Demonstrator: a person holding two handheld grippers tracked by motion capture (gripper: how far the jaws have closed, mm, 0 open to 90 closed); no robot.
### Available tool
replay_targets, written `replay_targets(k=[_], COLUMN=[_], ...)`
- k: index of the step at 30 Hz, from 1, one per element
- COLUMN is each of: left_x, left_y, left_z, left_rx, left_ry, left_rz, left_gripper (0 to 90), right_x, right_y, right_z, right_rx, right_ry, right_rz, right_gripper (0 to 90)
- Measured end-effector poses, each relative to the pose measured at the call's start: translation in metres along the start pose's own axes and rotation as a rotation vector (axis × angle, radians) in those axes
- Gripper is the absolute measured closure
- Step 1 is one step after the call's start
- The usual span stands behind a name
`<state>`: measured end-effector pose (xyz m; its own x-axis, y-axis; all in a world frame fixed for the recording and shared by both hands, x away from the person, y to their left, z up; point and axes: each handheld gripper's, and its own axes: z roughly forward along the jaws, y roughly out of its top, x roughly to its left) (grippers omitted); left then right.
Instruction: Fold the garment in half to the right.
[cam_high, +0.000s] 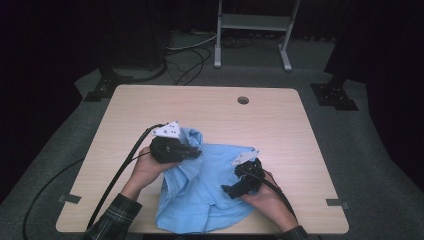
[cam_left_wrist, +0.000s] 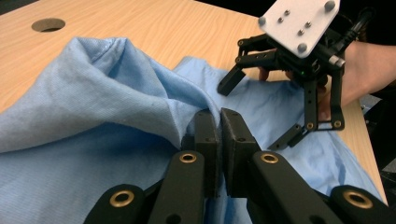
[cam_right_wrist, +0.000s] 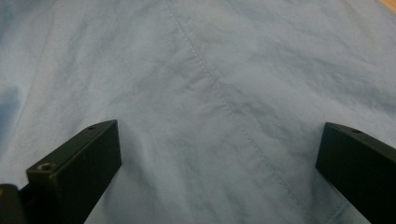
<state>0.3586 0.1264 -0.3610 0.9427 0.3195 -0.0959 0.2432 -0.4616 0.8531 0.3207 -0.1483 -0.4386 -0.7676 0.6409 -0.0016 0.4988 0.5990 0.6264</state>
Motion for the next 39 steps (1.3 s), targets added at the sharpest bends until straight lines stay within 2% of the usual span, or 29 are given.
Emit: replay_targets(k=[9, 14, 17, 20, 23, 25, 30, 39], left_x=[-0.002, -0.002, -0.002, -0.002, -0.001, -0.001, -0.001, -0.004], left_y=[0.007, 0.006, 0.006, 0.006, 0.006, 0.006, 0.007, 0.009], left_z=[0.007, 0.009, 0.007, 0.004, 0.002, 0.002, 0.0, 0.003], left_rx=[-0.012, 0.004, 0.005, 0.005, 0.002, 0.0, -0.002, -0.014], left_ry=[-0.016, -0.017, -0.013, -0.012, -0.01, -0.009, -0.007, -0.018], left_rz=[0.009, 0.016, 0.015, 0.015, 0.015, 0.015, 0.016, 0.019], left_gripper=[86.3, 86.3, 86.3, 86.3, 86.3, 86.2, 86.3, 86.3], right_x=[0.004, 0.007, 0.004, -0.005, -0.013, -0.016, -0.017, -0.017], right_y=[0.009, 0.013, 0.013, 0.009, 0.004, -0.001, -0.006, -0.001], right_z=[0.007, 0.01, 0.007, -0.003, -0.01, -0.012, -0.01, -0.001], right_rx=[0.002, 0.006, 0.027, 0.036, 0.082, 0.077, 0.064, 0.009], right_ry=[0.017, 0.021, 0.045, 0.113, 0.1, 0.088, 0.114, 0.152], right_rz=[-0.018, -0.022, -0.038, -0.043, -0.068, -0.096, -0.149, -0.19], right_gripper=[0.0, 0.0, 0.1, 0.9, 0.9, 0.9, 0.0, 0.0])
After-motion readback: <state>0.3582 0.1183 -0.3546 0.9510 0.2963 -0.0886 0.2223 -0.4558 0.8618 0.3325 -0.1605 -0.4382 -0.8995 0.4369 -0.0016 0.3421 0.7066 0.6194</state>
